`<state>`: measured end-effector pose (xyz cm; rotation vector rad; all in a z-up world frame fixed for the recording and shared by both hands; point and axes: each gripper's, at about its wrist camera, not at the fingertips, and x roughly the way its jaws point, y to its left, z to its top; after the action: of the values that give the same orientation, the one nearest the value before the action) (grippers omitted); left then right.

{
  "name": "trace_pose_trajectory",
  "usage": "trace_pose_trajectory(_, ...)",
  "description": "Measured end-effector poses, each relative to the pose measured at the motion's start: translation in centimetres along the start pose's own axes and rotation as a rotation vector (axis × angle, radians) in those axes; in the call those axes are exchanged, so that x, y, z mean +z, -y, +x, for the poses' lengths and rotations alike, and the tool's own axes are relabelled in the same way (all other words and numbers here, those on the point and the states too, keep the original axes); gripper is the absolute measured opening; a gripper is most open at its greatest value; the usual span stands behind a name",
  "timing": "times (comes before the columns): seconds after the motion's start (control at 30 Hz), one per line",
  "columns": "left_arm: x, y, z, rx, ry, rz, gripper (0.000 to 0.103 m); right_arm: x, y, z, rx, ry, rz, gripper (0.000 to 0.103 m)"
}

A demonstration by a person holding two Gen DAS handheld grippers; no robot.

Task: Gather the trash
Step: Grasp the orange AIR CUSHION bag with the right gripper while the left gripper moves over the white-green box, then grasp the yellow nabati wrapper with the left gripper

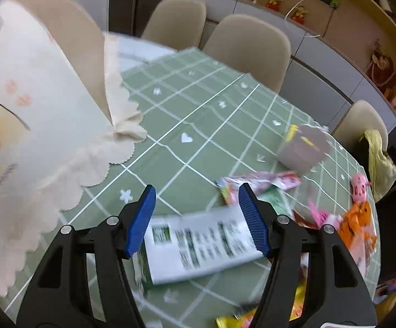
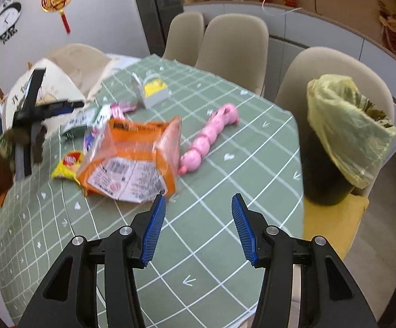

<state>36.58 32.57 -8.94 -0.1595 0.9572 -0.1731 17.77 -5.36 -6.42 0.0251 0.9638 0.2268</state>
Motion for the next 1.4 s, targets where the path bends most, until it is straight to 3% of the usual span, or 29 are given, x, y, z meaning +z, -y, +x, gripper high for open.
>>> trace_pose_trajectory(0.1, 0.1, -1.3, 1.4, -0.027, -0.037, -0.022, 0.059, 0.1, 0.1, 1.0, 0.014, -0.022, 0.022, 0.048)
trace_pose_trajectory(0.2, -1.2, -1.2, 0.5, -0.136, -0.076, -0.028, 0.059, 0.2, -0.2, 1.7, 0.013, -0.039, 0.020, 0.048)
trace_pose_trajectory(0.47, -7.3, 3.5, -3.1, -0.253, -0.167, 0.111, 0.060, 1.0, -1.5, 2.9, 0.048, -0.038, 0.019, 0.048)
trace_pose_trajectory(0.67, -9.3, 4.4, -6.5, -0.165, -0.092, 0.058, 0.061, 3.9, -3.9, 5.0, 0.043, 0.015, -0.070, 0.048)
trace_pose_trajectory(0.77, -10.2, 5.1, -8.3, -0.116, -0.046, 0.063, 0.061, 5.0, -4.4, 7.6, 0.025, -0.012, -0.091, 0.047)
trace_pose_trajectory(0.83, -10.8, 5.3, -9.2, -0.114, -0.042, 0.064, 0.061, 5.2, -4.4, 8.7, 0.038, -0.064, -0.094, 0.021)
trace_pose_trajectory(0.87, -10.7, 5.2, -9.3, -0.114, -0.042, 0.067, 0.061, 5.1, -4.3, 8.6, 0.055, -0.077, -0.084, 0.021)
trace_pose_trajectory(1.07, -13.8, 6.8, -11.3, -0.109, -0.047, 0.087, 0.061, 4.6, -2.7, 3.9, 0.032, 0.013, -0.046, 0.016)
trace_pose_trajectory(1.27, -17.0, 7.7, -9.5, -0.072, -0.110, 0.044, 0.060, 3.6, 1.4, -0.3, -0.028, 0.063, 0.038, 0.016)
trace_pose_trajectory(1.4, -17.8, 8.0, -8.6, -0.057, -0.130, -0.009, 0.047, 2.6, 2.9, -1.6, -0.036, 0.072, 0.070, 0.016)
